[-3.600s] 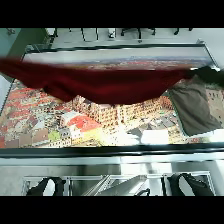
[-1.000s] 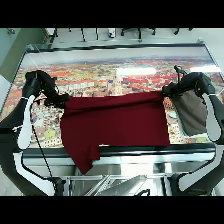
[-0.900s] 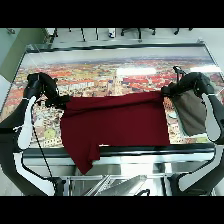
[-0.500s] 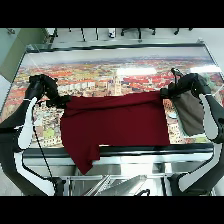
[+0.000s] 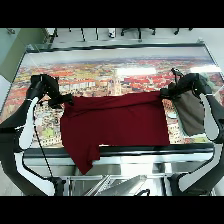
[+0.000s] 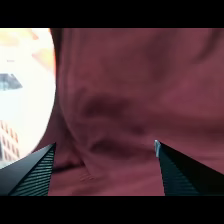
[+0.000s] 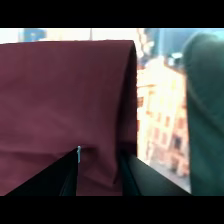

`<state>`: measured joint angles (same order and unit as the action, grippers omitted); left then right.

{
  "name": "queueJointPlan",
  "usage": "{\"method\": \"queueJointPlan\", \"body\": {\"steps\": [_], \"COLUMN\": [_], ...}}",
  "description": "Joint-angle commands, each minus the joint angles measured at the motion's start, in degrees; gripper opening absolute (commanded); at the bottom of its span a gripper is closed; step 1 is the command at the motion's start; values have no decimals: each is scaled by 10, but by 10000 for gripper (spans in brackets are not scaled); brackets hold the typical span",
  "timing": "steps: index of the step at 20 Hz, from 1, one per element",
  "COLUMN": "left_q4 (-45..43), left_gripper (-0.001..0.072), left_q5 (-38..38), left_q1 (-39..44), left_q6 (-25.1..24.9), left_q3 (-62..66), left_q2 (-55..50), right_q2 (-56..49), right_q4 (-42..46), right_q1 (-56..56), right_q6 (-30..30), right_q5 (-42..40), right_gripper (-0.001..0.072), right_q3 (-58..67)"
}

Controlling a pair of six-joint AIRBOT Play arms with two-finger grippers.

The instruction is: Fold the shirts.

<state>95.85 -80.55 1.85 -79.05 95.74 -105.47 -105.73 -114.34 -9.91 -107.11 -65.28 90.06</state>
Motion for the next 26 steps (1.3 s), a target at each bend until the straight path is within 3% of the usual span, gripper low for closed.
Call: {"method": "queueJointPlan", "body": {"steps": [1,4,6,9,12,15,21,26], "left_q4": [11,11,14,35,167,256,253,259], "left_gripper": [693,692,691,691,692,692,691,691], "left_q5": [-97,-177,-169,-110,-4,65,127,156], "left_q1": [-2,-25,-43,-69,-105,-123,-114,-114], "left_q6": [1,-17,-25,-32,-31,-32,-29,-30], "left_q3": [40,45,-35,-259,-501,-671,-793,-796], "left_q2": [3,56,137,293,440,521,582,521], "right_q2": [31,88,123,170,196,196,196,196], "right_q4": [-3,-2,-3,-4,-70,-154,-160,-160], "right_q1": [-8,-42,-78,-132,-181,-200,-193,-193], "right_q6": [19,19,13,-3,-33,-72,-83,-86], "right_q5": [-44,-103,-140,-146,-100,-85,-95,-100], "right_gripper": [311,311,310,310,310,310,310,310], "right_q3": [9,9,-9,-90,-176,-217,-223,-223]}}
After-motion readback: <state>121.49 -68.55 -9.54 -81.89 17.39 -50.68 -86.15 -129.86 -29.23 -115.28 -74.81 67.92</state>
